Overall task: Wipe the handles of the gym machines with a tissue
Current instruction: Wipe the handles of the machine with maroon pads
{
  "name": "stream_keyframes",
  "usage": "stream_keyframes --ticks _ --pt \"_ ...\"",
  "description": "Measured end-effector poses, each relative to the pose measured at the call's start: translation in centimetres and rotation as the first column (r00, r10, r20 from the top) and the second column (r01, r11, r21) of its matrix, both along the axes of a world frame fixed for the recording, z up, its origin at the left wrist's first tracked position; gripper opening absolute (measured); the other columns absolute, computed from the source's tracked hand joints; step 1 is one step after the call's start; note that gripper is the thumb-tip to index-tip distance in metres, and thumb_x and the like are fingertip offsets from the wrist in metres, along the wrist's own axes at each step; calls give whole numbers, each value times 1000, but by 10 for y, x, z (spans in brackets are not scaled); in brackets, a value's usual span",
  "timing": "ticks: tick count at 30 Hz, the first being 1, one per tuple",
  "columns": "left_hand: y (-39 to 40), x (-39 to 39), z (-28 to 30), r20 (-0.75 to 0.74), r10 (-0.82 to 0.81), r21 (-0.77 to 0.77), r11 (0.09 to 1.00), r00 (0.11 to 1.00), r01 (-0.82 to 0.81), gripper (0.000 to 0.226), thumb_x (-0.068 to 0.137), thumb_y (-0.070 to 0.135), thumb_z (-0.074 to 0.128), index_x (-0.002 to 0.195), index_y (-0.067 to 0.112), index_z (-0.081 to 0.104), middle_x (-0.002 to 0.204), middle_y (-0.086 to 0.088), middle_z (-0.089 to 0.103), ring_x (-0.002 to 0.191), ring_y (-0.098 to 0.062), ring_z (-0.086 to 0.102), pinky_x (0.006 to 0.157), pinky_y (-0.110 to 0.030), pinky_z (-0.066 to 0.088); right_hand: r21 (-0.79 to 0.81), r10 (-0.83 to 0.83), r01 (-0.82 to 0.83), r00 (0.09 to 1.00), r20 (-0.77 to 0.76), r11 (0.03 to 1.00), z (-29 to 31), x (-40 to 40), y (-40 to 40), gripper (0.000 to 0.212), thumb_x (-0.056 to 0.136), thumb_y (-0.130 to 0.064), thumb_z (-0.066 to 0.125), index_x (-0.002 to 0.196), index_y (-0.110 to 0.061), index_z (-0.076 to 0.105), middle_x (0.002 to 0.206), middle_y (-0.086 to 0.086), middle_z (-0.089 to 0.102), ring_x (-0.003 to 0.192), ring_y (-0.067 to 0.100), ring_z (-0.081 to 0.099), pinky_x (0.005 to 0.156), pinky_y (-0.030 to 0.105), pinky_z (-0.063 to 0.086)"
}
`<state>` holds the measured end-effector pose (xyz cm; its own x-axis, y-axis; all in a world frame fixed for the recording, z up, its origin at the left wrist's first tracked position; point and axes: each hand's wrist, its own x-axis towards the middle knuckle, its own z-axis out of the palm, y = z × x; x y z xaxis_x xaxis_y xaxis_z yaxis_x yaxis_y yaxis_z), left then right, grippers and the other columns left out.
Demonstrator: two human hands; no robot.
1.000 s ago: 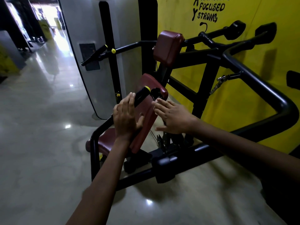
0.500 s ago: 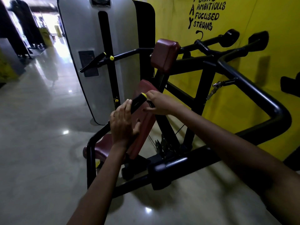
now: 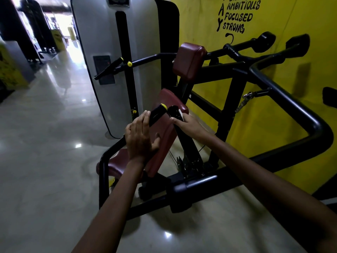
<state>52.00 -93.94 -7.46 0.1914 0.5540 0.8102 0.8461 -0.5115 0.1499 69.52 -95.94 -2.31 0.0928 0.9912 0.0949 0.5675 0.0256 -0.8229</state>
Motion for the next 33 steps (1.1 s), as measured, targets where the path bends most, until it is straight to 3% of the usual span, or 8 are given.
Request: stream_keyframes --ticks 2,4,11,14,19,23,27,33 --pt "0 0 0 -9 5 -5 1000 1000 -5 73 69 36 54 134 8 38 129 -11 57 115 -21 45 92 -35 33 -18 6 -7 999 -37 1000 0 4 -5 25 95 -38 47 79 -20 53 80 2 55 79 19 57 73 36 44" --pt "-1 0 0 -22 13 -17 1000 1000 -14 74 68 36 55 135 8 38 129 -11 57 115 -21 45 92 -35 33 -39 7 -7 1000 -2 999 2 9 -10 31 96 -35 43 71 -17 46 71 2 47 66 18 47 64 36 37" --pt "-8 -2 5 -82 9 -84 996 997 -16 78 69 39 54 137 7 34 133 -13 52 117 -23 42 90 -41 41 64 22 -39 971 239 997 22 17 -31 25 96 -8 39 88 10 55 72 11 46 55 14 39 44 20 28" --pt "-14 -4 8 -93 -5 -125 992 996 -7 81 68 39 55 138 6 33 134 -14 50 118 -24 40 91 -42 40 192 48 -90 975 217 977 28 10 -37 23 96 -6 39 102 -2 61 74 11 52 54 15 42 40 15 27" --pt "-26 -10 21 -70 -81 -208 976 994 65 80 68 36 49 140 3 38 136 -16 49 119 -22 35 95 -45 40 372 42 -156 954 297 915 34 -6 -31 32 97 -7 40 123 -12 58 84 13 65 62 20 56 53 31 42" --pt "-36 -22 25 -116 -67 -261 965 991 35 78 67 37 44 136 -1 44 130 -18 53 112 -22 36 95 -49 42 575 -43 -169 940 337 801 37 -20 -22 32 95 -6 41 123 -5 57 112 17 65 103 28 62 84 38 51" --pt "-35 -41 17 -135 -21 -338 941 991 -26 77 69 40 44 135 -1 44 128 -17 54 112 -32 53 95 -48 41 495 -95 -236 827 555 836 31 -38 -13 44 94 4 36 137 -2 42 144 15 42 137 25 34 110 35 31" --pt "-36 -68 -3 -92 1 -452 891 996 -43 82 72 47 38 139 0 40 127 -17 55 105 -37 58 87 -45 44 454 -91 -256 784 614 854 15 -45 -13 44 100 -13 33 142 0 32 151 16 29 143 26 19 118 35 16"
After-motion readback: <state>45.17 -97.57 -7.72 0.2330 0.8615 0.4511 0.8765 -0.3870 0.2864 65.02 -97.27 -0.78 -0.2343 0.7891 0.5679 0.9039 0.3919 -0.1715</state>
